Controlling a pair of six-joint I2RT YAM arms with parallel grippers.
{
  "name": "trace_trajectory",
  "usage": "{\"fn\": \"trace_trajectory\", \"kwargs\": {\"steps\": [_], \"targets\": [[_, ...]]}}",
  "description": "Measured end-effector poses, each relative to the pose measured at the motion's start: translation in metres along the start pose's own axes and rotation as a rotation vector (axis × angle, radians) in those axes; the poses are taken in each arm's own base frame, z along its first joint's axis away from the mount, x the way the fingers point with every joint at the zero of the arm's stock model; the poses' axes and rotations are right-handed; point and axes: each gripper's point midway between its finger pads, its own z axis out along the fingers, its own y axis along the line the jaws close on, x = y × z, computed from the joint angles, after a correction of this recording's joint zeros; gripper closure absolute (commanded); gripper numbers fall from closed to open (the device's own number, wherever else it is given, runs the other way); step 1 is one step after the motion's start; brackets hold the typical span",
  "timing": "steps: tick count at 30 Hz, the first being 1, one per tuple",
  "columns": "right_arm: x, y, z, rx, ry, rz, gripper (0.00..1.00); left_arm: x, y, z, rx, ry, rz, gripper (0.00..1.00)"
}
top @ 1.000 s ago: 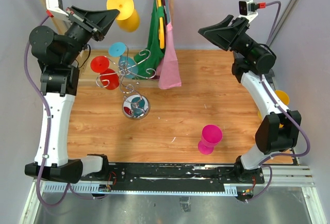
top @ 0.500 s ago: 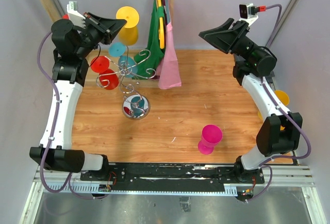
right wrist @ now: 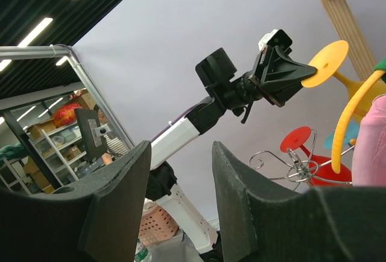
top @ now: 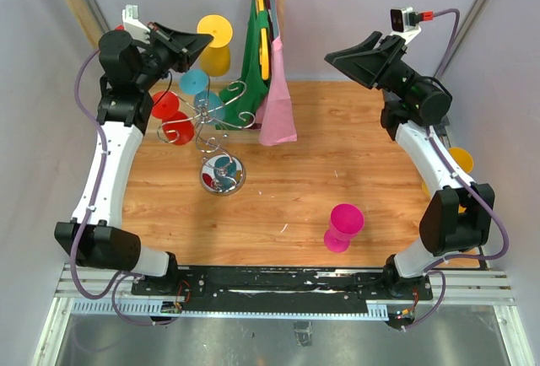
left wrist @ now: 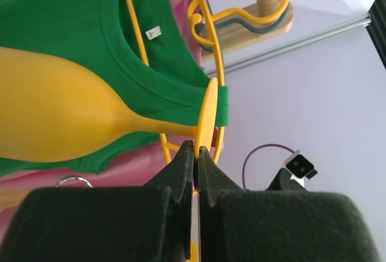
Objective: Place the wine glass upside down on the wine glass rack
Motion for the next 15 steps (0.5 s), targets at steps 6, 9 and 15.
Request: {"fn": "trace_trajectory", "kwargs": {"steps": [6,9,15], "targets": [[0.001,-0.001,-0.001,0.002,0.001,0.001,0.54,0.003,0.015,0.008,-0.025,0.014,-0.017,1.00],[0.001,-0.001,-0.001,0.003,0.001,0.002,0.54,0.004,0.015,0.011,-0.017,0.023,-0.023,1.00],[0.001,-0.002,-0.001,0.003,0.001,0.003,0.54,0.014,0.023,0.020,-0.021,0.058,-0.048,1.00]]}}
